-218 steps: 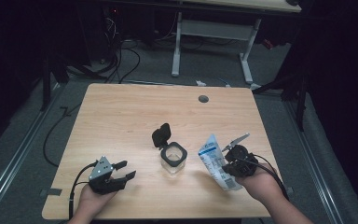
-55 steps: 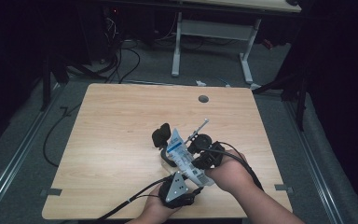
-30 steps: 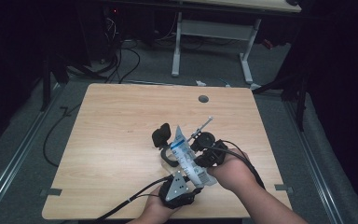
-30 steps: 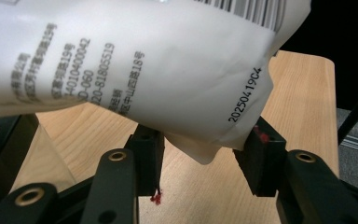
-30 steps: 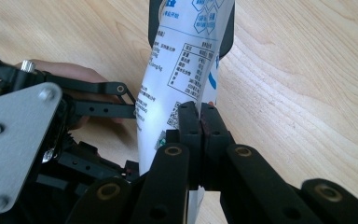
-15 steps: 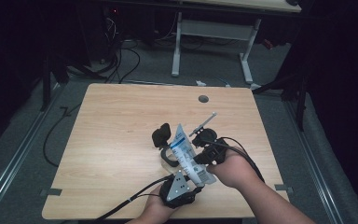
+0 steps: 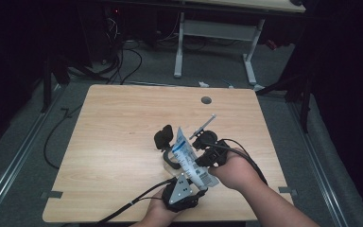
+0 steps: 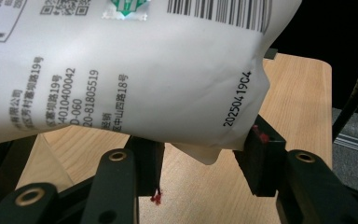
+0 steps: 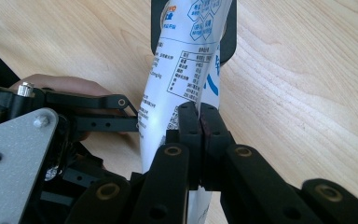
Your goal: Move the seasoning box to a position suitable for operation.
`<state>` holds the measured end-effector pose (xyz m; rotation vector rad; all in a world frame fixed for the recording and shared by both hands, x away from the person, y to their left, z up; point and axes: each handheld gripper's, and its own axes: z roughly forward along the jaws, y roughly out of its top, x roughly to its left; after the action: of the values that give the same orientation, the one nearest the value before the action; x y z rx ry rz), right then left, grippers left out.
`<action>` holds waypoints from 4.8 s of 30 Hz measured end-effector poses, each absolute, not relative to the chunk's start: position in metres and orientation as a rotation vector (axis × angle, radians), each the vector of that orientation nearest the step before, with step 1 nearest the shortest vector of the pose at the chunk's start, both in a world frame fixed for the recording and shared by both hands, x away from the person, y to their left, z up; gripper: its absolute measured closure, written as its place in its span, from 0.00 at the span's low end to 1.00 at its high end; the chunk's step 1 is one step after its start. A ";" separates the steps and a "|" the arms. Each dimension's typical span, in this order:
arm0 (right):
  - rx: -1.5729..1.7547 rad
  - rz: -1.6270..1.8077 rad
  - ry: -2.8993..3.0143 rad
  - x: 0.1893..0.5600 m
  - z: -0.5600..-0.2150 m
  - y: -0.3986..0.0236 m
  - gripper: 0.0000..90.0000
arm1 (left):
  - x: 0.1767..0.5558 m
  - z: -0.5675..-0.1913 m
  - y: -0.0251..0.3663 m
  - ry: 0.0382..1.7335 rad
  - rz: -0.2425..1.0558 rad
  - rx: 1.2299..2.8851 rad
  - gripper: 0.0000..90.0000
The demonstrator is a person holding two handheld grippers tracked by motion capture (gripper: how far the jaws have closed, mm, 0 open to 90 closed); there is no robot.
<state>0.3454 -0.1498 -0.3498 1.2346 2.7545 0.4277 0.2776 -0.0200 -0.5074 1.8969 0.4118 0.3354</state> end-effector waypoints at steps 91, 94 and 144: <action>1.154 0.374 2.794 0.362 -0.339 -0.139 1.00 | 0.281 -0.493 -0.020 0.403 0.364 1.843 0.58; 1.153 0.377 2.796 0.362 -0.339 -0.139 1.00 | 0.281 -0.493 -0.020 0.404 0.363 1.842 0.58; 1.139 0.367 2.792 0.367 -0.335 -0.136 1.00 | 0.284 -0.488 -0.021 0.406 0.366 1.824 0.58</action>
<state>0.3670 -0.1364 -0.3353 1.1389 2.7918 0.3665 0.2844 -0.0207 -0.4885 1.8242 0.4059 0.3657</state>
